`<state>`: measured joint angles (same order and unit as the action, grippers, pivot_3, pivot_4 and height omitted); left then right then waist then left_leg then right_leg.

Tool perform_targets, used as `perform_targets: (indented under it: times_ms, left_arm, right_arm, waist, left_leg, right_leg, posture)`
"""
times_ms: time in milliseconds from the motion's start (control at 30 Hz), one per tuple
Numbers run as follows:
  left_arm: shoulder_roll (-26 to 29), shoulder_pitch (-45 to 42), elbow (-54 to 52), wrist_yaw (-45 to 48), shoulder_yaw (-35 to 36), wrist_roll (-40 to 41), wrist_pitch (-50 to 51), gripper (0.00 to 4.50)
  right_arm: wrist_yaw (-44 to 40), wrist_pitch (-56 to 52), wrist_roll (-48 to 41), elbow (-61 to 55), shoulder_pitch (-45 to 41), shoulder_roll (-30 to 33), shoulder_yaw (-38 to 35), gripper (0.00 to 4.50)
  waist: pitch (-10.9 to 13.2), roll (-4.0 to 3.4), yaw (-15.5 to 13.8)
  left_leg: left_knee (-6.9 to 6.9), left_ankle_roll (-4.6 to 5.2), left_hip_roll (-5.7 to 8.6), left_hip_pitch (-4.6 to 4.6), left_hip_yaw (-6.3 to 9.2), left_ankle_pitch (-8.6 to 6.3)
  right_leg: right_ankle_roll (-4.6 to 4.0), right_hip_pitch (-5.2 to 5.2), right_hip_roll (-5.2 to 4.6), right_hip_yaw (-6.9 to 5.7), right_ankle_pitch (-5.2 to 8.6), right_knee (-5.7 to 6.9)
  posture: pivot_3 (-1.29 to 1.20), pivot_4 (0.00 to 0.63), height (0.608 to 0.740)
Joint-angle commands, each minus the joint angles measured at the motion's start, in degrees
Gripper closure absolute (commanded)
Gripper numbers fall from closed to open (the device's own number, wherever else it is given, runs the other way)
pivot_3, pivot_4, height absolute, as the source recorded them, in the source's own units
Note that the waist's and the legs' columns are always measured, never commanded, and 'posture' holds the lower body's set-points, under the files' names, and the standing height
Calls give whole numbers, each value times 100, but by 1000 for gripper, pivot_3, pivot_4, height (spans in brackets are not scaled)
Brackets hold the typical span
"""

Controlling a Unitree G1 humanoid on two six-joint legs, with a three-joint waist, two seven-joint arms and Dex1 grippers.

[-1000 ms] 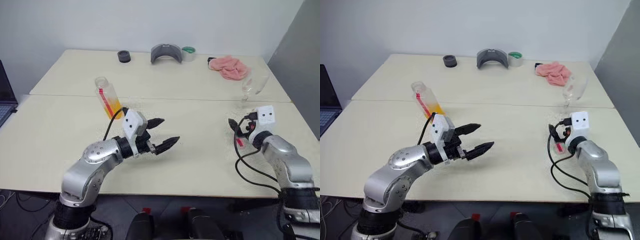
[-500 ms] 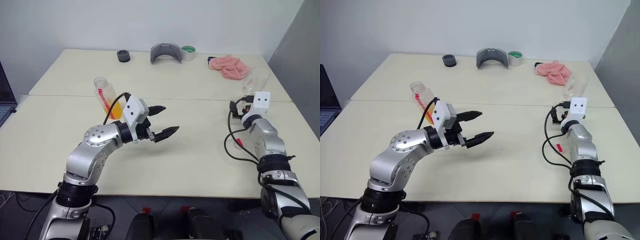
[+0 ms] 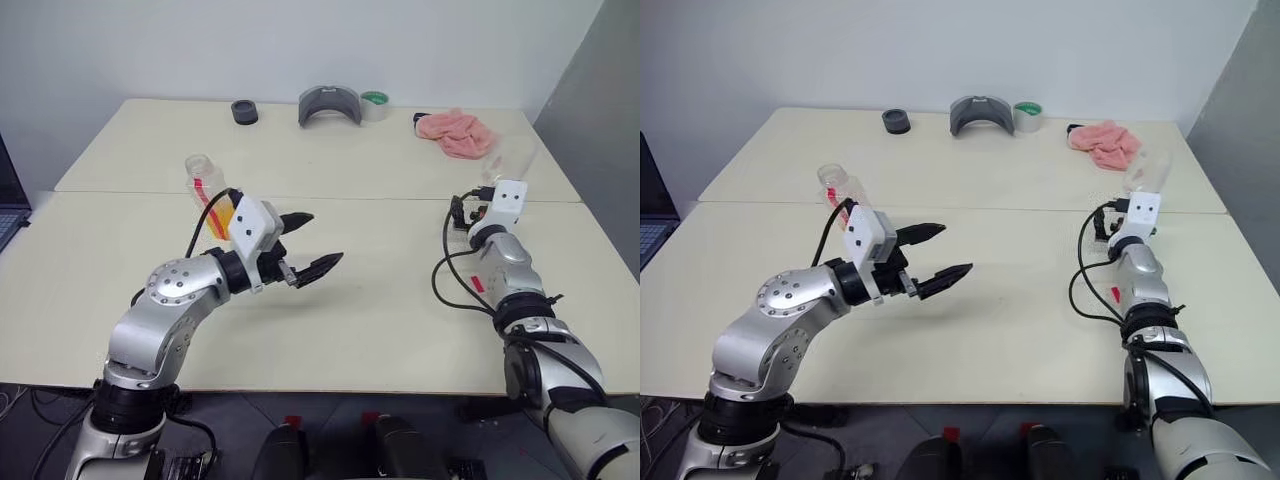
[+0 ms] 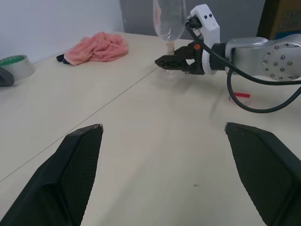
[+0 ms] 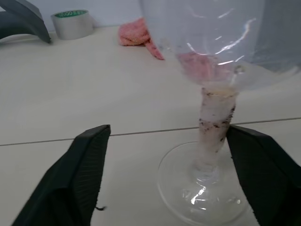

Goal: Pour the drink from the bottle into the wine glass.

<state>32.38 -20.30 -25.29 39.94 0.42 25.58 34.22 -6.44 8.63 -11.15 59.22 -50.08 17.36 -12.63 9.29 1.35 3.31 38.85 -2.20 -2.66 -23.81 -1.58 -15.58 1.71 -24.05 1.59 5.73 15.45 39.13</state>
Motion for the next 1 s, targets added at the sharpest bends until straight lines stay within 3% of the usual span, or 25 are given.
perform_targets:
  times_ms: [33,267,400,533,667,800,1000]
  left_arm:
    - [16,1,-364,-175,109,73,86,0]
    - [21,233,-656,-367,170,143,229,0]
    - [114,565,-946,-377,383,296,317,0]
    - [135,1245,-1487,-530,979,693,529,0]
    - [122,2701,-2240,-676,1998,990,613,0]
    - [-319,4425,-3093,-994,2824,989,466,0]
    - [-781,6595,-3471,-1235,2786,873,-869,0]
  right_arm:
    - [13,343,82,133,-188,40,-75,1964]
    - [-137,642,317,225,-247,-31,121,4377]
    - [-558,674,265,4,-378,-355,204,4415]
    - [-1664,351,-4,-516,-502,-884,414,4415]
    - [-2883,-260,-145,-1393,-376,-1503,1021,4415]
    - [-3709,-561,-44,-1942,-186,-1923,1719,4415]
    - [-4250,-337,240,-1799,3,-2097,2289,4415]
  waist:
    - [0,0,-1]
    - [1,-2,14]
    - [2,-4,69]
    - [5,-9,150]
    - [8,-13,192]
    - [8,-13,169]
    - [-5,11,30]
  left_leg:
    - [0,0,0,0,0,0]
    - [-1,-1,0,2,1,1]
    - [-2,-1,0,3,1,1]
    - [-4,-2,-7,3,8,1]
    - [-8,-2,-24,12,12,-1]
    - [-10,-1,-26,17,10,-3]
    - [-5,3,4,16,24,-4]
  right_leg:
    - [0,1,-2,0,0,0]
    - [0,-1,-5,1,0,2]
    - [0,-1,-5,4,0,2]
    - [-1,-4,-5,0,0,12]
    - [-2,-14,-35,-10,1,43]
    - [-22,-11,-52,-20,13,42]
    - [-24,6,-66,-39,18,26]
  posture:
    - [0,150,740]
    - [0,150,740]
    - [0,150,740]
    - [0,150,740]
    - [0,150,740]
    - [0,150,740]
    - [0,150,740]
